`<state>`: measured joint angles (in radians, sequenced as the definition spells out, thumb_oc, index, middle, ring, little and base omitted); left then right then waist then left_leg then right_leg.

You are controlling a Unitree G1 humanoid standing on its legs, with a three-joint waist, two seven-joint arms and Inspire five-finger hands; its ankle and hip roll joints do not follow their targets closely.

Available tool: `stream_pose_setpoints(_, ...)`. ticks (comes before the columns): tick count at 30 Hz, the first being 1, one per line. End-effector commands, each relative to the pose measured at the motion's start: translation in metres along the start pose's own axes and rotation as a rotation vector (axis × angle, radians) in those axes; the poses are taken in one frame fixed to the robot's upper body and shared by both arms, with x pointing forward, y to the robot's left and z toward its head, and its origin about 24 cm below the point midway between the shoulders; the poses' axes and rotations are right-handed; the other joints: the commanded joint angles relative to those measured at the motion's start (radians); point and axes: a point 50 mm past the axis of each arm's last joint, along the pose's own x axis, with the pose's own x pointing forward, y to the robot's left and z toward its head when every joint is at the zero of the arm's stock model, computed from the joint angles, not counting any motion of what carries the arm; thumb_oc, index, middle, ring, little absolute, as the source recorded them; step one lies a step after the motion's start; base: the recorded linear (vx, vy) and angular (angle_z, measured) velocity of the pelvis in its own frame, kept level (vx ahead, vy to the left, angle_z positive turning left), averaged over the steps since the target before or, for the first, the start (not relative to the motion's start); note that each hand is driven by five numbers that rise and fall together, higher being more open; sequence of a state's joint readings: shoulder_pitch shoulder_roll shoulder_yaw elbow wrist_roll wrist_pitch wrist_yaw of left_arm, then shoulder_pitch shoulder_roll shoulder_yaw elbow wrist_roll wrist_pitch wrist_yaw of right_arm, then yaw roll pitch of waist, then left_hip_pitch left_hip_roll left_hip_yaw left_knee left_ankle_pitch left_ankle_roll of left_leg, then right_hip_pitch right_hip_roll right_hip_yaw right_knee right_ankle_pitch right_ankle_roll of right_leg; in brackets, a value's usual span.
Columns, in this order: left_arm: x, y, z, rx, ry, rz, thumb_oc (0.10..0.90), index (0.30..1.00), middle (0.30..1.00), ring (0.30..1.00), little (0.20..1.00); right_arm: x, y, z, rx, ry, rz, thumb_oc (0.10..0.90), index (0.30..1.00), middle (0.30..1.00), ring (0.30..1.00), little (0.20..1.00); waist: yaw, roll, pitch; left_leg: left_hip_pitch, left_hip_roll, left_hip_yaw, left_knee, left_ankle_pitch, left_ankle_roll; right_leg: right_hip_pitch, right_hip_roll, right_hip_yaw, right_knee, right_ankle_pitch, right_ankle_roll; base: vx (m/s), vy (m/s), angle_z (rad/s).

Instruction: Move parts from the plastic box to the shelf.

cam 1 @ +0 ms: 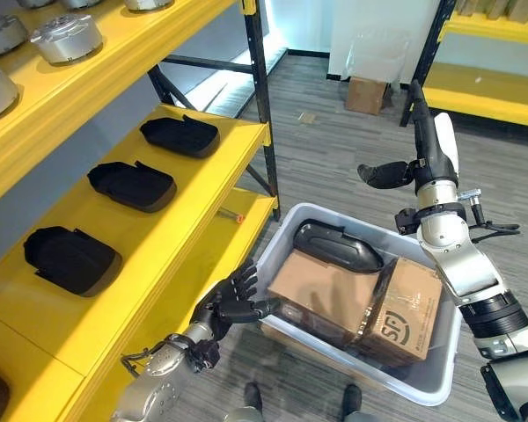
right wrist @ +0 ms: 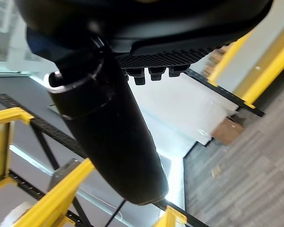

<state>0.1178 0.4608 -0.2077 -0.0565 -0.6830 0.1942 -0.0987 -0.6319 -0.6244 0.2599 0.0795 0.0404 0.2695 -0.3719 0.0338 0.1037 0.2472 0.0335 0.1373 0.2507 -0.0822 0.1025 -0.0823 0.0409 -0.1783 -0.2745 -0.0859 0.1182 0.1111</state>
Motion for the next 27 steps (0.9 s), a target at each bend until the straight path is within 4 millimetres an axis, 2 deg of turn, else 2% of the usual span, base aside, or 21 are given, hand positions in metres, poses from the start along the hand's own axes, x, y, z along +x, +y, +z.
stream_pose_setpoints(1, 0.012, -0.021, 0.056, 0.097, -0.219, -0.147, 0.900, 1.000, 1.000, 1.000, 1.000, 0.029, -0.046, 0.076, 0.009, -0.282, -0.207, 0.900, 1.000, 1.000, 1.000, 1.000, 0.006, -0.004, 0.029, -0.039, 0.042, -0.054, 0.086, -0.083, -0.022, -0.046, -0.065, 0.015, 0.129, -0.130, 0.004, -0.07, 0.068, 0.19)
stream_pose_setpoints(5, 0.016, -0.030, 0.065, 0.085, -0.251, -0.179, 0.900, 1.000, 1.000, 1.000, 1.000, 0.039, -0.061, 0.088, -0.018, -0.287, -0.261, 0.900, 1.000, 1.000, 1.000, 1.000, 0.004, 0.047, 0.102, -0.099, 0.015, -0.073, 0.120, -0.085, -0.015, -0.116, -0.083, 0.034, 0.200, -0.155, -0.003, -0.06, 0.073, 0.06)
stream_pose_setpoints(11, 0.016, -0.037, 0.068, 0.076, -0.260, -0.203, 0.900, 1.000, 1.000, 1.000, 1.000, 0.043, -0.070, 0.092, -0.043, -0.283, -0.306, 0.900, 1.000, 1.000, 1.000, 1.000, -0.001, 0.086, 0.160, -0.136, -0.005, -0.080, 0.148, -0.092, -0.008, -0.163, -0.098, 0.048, 0.247, -0.176, -0.007, 0.00, 0.022, -0.01)
stream_pose_setpoints(12, 0.015, -0.039, 0.069, 0.074, -0.262, -0.218, 0.900, 1.000, 1.000, 1.000, 1.000, 0.044, -0.073, 0.094, -0.064, -0.292, -0.306, 0.900, 1.000, 1.000, 1.000, 1.000, -0.002, 0.100, 0.183, -0.152, -0.016, -0.083, 0.154, -0.093, -0.005, -0.186, -0.103, 0.055, 0.264, -0.181, -0.006, -0.01, 0.027, -0.06)
stream_pose_setpoints(15, 0.016, -0.043, 0.070, 0.086, -0.272, -0.238, 0.900, 1.000, 1.000, 1.000, 1.000, 0.045, -0.071, 0.098, -0.068, -0.297, -0.300, 0.900, 1.000, 1.000, 1.000, 1.000, -0.008, 0.111, 0.210, -0.173, -0.023, -0.083, 0.168, -0.095, -0.003, -0.215, -0.107, 0.066, 0.287, -0.188, -0.007, -0.01, 0.028, -0.09)
stream_pose_setpoints(16, 0.015, -0.046, 0.072, 0.070, -0.278, -0.242, 0.900, 1.000, 1.000, 1.000, 1.000, 0.046, -0.071, 0.100, -0.070, -0.304, -0.304, 0.900, 1.000, 1.000, 1.000, 1.000, -0.010, 0.123, 0.229, -0.190, -0.032, -0.085, 0.183, -0.099, 0.003, -0.238, -0.109, 0.075, 0.310, -0.198, -0.010, 0.00, 0.031, -0.09)
stream_pose_setpoints(23, 0.014, -0.050, 0.075, 0.069, -0.296, -0.255, 0.900, 1.000, 1.000, 1.000, 1.000, 0.041, -0.068, 0.112, -0.073, -0.384, -0.299, 0.900, 1.000, 1.000, 1.000, 1.000, -0.021, 0.139, 0.273, -0.232, -0.046, -0.076, 0.201, -0.096, 0.010, -0.305, -0.109, 0.100, 0.362, -0.210, -0.013, -0.03, 0.020, -0.07)
stream_pose_setpoints(25, 0.012, -0.050, 0.075, 0.064, -0.304, -0.256, 0.900, 1.000, 1.000, 1.000, 1.000, 0.037, -0.065, 0.117, -0.071, -0.420, -0.290, 0.900, 1.000, 1.000, 1.000, 1.000, -0.023, 0.142, 0.273, -0.245, -0.047, -0.072, 0.205, -0.096, 0.011, -0.324, -0.109, 0.106, 0.371, -0.211, -0.013, -0.02, 0.026, -0.09)
stream_pose_setpoints(27, 0.009, -0.052, 0.076, 0.046, -0.321, -0.244, 0.900, 1.000, 1.000, 1.000, 1.000, 0.021, -0.054, 0.129, -0.025, -0.518, -0.230, 0.900, 1.000, 1.000, 1.000, 1.000, -0.036, 0.147, 0.273, -0.266, -0.049, -0.057, 0.203, -0.093, 0.013, -0.361, -0.108, 0.124, 0.382, -0.210, -0.009, -0.02, 0.070, -0.18)
